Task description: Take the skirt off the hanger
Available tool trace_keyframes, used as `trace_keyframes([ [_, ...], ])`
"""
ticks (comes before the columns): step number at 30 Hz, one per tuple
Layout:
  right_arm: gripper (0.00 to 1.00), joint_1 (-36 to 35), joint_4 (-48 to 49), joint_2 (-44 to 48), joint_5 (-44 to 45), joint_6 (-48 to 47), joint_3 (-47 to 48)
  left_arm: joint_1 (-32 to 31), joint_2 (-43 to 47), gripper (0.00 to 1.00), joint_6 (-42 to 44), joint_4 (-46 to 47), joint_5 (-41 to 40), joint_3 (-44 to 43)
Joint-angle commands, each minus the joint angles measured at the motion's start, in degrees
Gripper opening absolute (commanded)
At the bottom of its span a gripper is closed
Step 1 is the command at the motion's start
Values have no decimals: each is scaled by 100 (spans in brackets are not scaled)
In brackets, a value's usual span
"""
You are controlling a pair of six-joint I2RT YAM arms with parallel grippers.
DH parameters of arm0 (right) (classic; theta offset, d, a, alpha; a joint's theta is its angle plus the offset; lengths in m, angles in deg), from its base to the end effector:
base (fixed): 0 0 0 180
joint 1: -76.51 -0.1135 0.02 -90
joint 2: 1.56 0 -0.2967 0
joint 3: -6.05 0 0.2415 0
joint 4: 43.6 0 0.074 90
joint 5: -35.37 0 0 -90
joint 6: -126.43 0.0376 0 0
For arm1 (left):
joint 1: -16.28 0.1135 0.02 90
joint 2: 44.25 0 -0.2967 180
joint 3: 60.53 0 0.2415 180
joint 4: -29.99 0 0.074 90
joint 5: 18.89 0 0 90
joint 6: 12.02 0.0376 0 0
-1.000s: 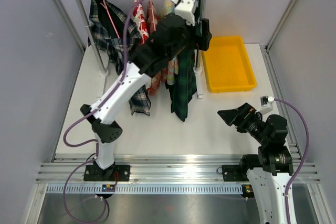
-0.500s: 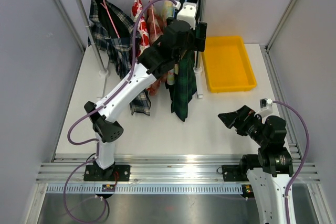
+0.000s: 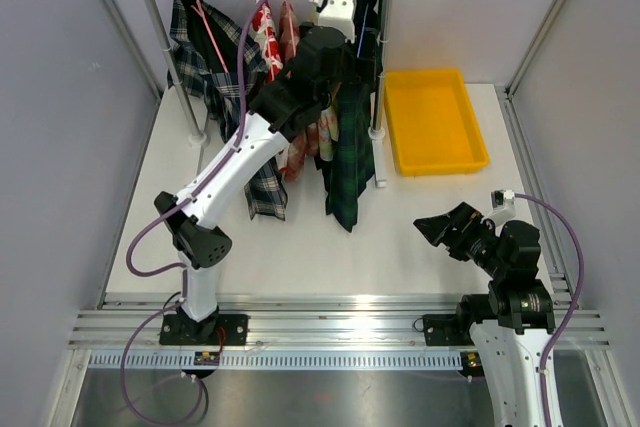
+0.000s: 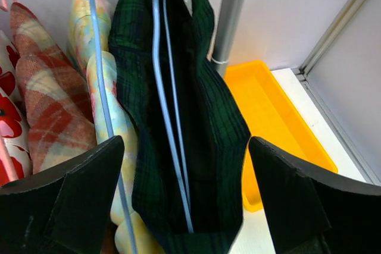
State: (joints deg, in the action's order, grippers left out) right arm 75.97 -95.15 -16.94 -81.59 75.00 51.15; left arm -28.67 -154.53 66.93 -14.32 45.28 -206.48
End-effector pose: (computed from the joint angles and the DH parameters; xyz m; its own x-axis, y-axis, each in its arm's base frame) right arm 0.0433 0.0175 0.2719 -0.5583 0.5505 -0.6207 -0.1038 0.6959 0.7106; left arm 0.3128 -0.2891 0.5164 -0.1678 -0.0763 -0.9829 0.3045 0.9442 -0.1253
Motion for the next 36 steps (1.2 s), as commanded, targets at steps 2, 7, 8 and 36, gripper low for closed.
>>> trace_keyframes([
  [2,99,10,139,35,24,-113,-13,153,-239,87,-152,234,306,-535],
  [7,100,10,227,26,24,-95,-127,22,-117,85,-100,365,342,-475],
  [8,99,10,254,26,33,-86,-136,-5,-99,85,-47,400,332,-440],
  [36,99,10,351,-18,33,-113,-312,504,-697,50,-231,681,517,-756],
])
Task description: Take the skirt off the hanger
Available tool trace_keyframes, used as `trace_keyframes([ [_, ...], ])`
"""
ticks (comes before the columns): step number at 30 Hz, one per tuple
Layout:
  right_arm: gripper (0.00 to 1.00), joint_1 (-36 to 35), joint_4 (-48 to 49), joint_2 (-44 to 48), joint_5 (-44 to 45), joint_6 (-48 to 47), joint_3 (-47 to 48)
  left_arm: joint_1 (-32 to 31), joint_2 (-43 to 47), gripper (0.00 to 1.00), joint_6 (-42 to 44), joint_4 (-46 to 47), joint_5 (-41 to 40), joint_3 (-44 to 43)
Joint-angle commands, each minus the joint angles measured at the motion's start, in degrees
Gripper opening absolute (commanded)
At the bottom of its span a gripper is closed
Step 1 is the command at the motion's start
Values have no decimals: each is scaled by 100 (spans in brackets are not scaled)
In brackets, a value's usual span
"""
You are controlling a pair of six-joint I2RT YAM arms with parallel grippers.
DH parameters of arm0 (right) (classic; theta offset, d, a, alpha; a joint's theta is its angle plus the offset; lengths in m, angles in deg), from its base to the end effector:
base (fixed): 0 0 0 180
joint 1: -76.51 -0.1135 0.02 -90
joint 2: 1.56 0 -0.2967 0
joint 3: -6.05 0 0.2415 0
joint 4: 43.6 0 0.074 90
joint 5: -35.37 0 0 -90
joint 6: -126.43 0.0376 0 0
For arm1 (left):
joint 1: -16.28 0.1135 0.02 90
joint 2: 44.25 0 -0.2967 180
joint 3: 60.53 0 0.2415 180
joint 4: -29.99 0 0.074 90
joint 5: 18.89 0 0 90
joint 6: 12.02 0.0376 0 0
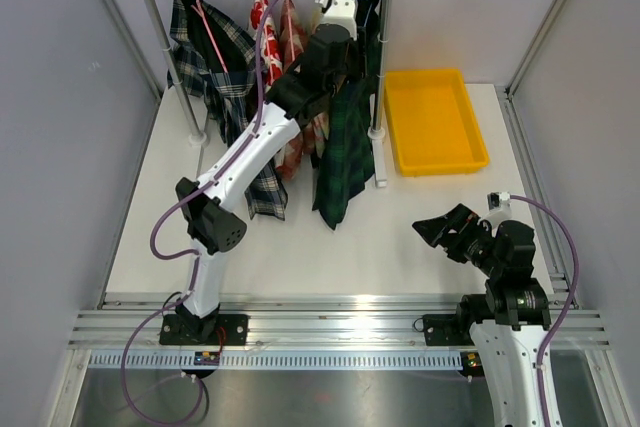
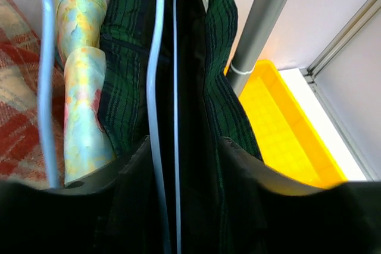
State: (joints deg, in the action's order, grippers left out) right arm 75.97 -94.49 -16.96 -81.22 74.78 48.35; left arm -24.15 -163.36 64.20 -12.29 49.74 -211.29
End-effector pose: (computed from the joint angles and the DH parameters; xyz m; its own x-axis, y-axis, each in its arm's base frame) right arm 0.0475 0.0173 0.2578 -0.5778 0.5494 -0.6036 -0.0750 0.7006 0.7096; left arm 0.3720 -0.2990 0.4793 -0.2153 -0.1080 -0.9706 0.2883 0.9425 -0.1688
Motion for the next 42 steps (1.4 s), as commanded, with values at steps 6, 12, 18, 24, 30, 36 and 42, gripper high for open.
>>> trace_keyframes([
  [6,100,10,425,-42,-30,-56,-6,149,186,0,112,382,115,-556],
  [12,99,10,961,-200,-381,-20,248,140,396,0,385,373,203,-645],
  [18,99,10,1059,-1348,-426,-468,1407,79,819,0,420,548,98,-636],
  [24,99,1,812,-2746,-347,-794,3200,-71,1126,0,377,794,-508,-653],
  [30,98,-209,856,-3636,-532,-636,4440,-88,1346,0,-10,1102,-764,-601],
  [36,97,-2794,111,-4655,1513,-1091,5757,-141,1513,0,-467,1296,-790,-232],
  [42,95,-4621,-304,-5500,3361,-1251,6691,-282,1584,0,-670,1331,-887,75],
])
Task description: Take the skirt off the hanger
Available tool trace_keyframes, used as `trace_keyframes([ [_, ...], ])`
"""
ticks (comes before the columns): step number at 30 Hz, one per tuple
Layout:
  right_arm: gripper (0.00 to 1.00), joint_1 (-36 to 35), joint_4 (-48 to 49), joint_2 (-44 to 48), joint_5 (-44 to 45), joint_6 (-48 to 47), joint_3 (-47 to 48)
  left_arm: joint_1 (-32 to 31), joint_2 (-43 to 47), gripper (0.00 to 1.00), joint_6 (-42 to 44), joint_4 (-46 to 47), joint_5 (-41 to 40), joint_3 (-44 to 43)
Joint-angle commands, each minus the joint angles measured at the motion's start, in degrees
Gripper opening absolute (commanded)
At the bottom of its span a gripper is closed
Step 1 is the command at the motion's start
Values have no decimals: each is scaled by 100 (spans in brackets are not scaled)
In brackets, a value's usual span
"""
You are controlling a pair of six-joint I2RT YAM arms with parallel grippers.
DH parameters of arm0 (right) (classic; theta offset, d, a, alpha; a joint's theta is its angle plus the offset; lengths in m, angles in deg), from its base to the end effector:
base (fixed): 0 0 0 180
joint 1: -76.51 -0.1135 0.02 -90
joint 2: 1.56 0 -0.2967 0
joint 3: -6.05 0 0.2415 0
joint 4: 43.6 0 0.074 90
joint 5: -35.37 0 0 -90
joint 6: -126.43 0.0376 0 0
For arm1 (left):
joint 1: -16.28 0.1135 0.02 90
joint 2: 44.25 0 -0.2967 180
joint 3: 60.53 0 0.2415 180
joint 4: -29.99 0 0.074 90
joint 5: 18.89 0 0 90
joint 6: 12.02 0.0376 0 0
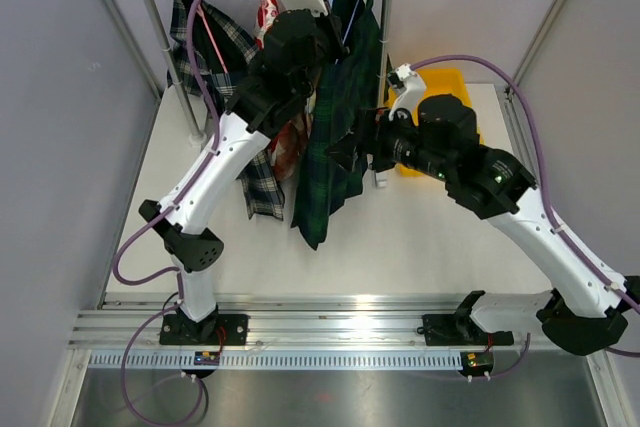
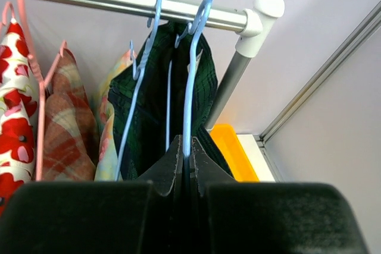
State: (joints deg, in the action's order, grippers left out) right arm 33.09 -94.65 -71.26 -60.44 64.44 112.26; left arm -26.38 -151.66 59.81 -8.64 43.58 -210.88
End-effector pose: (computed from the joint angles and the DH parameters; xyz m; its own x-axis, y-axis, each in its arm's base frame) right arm 0.1565 0.1533 0.5075 -0.5156 0.1554 -0.8427 -0.5809 0.6595 0.4770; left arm 0.3005 -0.2533 0.5692 -0.0292 -0.3491 -0.9366 0.2661 0.9005 -0.3440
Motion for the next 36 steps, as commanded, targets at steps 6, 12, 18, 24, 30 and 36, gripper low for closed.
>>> trace_keyframes([
  [6,94,-536,159,-510,1424,-94,335,-155,713,0,-476,1045,-165,395],
  [12,82,-720,511,-1002,1959,-41,327,-287,775,0,-731,1010,19,404],
  [18,1,-852,599,-941,2232,107,-7,-305,977,0,-811,1142,108,711],
  [24,0,-1545,99,-520,2443,651,-446,-305,924,0,-503,1186,-164,676],
  [30,0,-3057,-648,-80,3462,1575,-1070,-226,591,0,-257,1134,-279,335],
  [36,0,-3164,-1537,385,5034,1868,-1212,-375,931,0,164,98,607,25],
])
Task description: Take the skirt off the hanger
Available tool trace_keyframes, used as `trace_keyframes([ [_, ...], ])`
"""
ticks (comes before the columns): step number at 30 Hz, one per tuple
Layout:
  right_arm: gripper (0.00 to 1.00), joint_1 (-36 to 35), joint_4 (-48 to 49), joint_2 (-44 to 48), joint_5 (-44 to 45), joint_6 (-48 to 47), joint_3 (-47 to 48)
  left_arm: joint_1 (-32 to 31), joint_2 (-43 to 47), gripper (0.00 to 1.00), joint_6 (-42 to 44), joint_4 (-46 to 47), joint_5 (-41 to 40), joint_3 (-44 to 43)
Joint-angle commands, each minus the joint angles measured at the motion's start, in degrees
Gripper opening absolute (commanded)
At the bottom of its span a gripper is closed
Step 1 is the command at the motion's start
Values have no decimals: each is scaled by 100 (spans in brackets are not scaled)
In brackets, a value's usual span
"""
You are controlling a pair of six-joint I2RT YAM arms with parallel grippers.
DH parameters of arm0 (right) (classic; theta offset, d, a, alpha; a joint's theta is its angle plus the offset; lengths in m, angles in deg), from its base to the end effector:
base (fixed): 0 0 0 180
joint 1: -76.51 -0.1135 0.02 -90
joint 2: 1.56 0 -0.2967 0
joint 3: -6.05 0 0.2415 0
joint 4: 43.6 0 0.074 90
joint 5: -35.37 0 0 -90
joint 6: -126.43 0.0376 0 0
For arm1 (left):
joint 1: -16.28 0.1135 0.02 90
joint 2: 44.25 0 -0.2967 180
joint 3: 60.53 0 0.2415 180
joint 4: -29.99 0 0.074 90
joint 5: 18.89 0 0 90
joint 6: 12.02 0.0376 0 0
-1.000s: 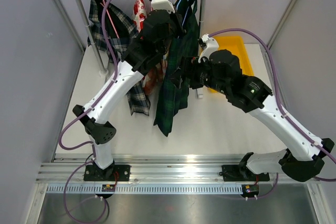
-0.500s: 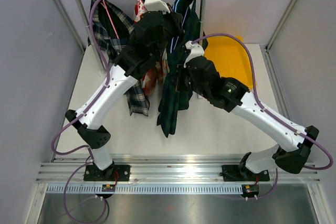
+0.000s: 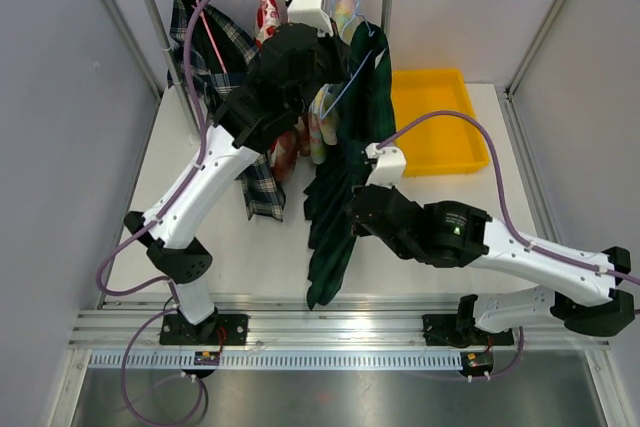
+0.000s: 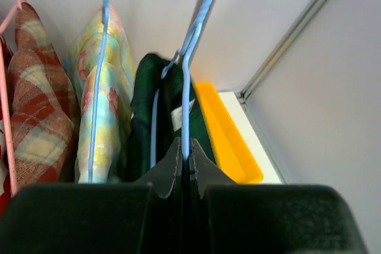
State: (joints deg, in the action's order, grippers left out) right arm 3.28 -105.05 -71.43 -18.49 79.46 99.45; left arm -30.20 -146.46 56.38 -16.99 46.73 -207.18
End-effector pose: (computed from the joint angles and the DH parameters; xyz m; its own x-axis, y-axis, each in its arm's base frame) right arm 0.0852 0.2058 0.4244 -0.5657 0.0328 -0.8240 -0.3461 0.8975 0.2734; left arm 0.2614 -0.2528 0.5678 -0.1670 -0.3111 -0.9356 0.3388 0.8730 -0.3508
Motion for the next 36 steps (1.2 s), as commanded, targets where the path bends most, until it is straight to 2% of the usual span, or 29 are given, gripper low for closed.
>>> trace_keyframes([
  [1,0,-157,-496,464,1033,173,252,-202,561,0,604,757,398,-204],
  [4,0,316,-733,509,1780,-557,1075,-790,1412,0,921,150,408,743],
  [5,0,562,-734,518,1774,-993,1280,-923,1711,0,939,175,417,1503],
  [6,0,1217,-455,535,1634,-1320,1552,-1125,2218,0,878,201,408,1850],
  [8,0,1871,-76,527,1072,-2214,1730,-1231,2731,0,746,324,486,2683],
  [9,0,2544,100,457,923,-2454,1965,-1276,2925,0,641,342,522,2837],
  [13,0,3795,-170,-577,308,-3080,2992,-1372,3576,0,596,115,548,3163],
  [17,0,4641,154,-1177,-396,-3318,3820,-1417,3664,0,640,-124,461,3224],
  [20,0,5239,-91,-2116,-827,-3309,5198,-1460,3778,0,631,-45,399,3558],
  [21,0,5345,-318,-2389,-898,-3327,6098,-1469,3814,0,623,-27,390,3628],
  [22,0,5433,-407,-2931,-950,-3336,6560,-1469,3832,0,631,16,382,3777],
  [24,0,5714,-366,-3365,-968,-3380,7448,-1469,3902,0,649,34,355,3884],
  [31,0,6584,882,-3902,-1810,-2695,7198,-1487,3929,0,903,26,-127,4235],
  [36,0,6760,1605,-4341,-2347,-2378,5856,-1487,3507,0,1018,-238,-866,3903],
])
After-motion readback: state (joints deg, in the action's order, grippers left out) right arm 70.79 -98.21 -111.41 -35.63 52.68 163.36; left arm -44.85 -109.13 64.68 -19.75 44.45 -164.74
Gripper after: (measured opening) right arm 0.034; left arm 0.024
